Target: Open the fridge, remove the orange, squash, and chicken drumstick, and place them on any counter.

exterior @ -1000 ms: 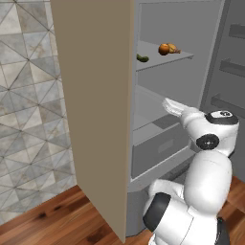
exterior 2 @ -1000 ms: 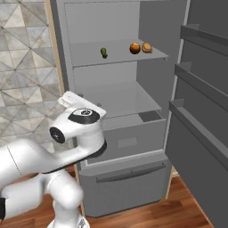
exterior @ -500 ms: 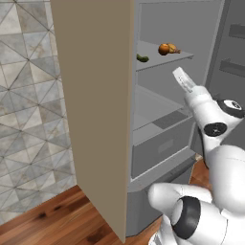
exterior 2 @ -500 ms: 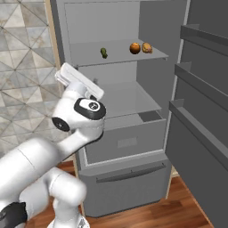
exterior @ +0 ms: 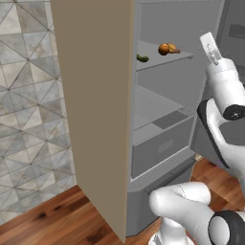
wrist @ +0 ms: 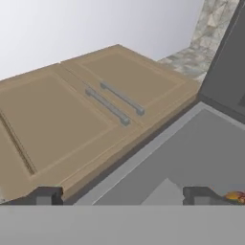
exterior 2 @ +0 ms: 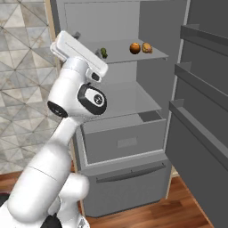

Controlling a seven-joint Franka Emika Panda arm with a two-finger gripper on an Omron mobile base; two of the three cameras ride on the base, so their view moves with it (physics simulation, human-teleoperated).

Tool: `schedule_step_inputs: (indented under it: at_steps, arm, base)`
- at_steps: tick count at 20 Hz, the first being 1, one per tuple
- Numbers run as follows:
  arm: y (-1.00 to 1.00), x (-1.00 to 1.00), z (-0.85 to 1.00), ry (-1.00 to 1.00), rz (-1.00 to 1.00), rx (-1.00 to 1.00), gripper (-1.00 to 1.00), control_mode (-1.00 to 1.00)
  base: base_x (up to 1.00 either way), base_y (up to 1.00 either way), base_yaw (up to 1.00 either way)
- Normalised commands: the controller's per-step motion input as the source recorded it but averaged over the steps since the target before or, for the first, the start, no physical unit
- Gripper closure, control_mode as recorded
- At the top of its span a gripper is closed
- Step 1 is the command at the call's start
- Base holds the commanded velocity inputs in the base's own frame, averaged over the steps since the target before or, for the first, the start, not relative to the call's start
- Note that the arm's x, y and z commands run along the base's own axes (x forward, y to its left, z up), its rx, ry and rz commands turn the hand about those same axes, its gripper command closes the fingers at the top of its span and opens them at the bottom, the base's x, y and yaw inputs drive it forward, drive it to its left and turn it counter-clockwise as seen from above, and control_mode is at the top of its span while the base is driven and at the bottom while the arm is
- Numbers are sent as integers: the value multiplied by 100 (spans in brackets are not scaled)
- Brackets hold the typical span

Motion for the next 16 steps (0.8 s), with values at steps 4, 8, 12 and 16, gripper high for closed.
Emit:
schedule_step_inputs:
  at_steps: [4, 8, 12, 16]
  arm:
    - [-69, -39, 53, 33, -17, -7, -100, -100]
    - [-53, -5, -42, 85, -16, -36, -100, -100]
    - [-15, -24, -100, 96, -6, -50, -100, -100]
    - [17, -58, -80, 72, 1, -48, -100, -100]
  base:
    - [0, 0, 0]
    - [0, 0, 0]
    - [0, 0, 0]
    - [0, 0, 0]
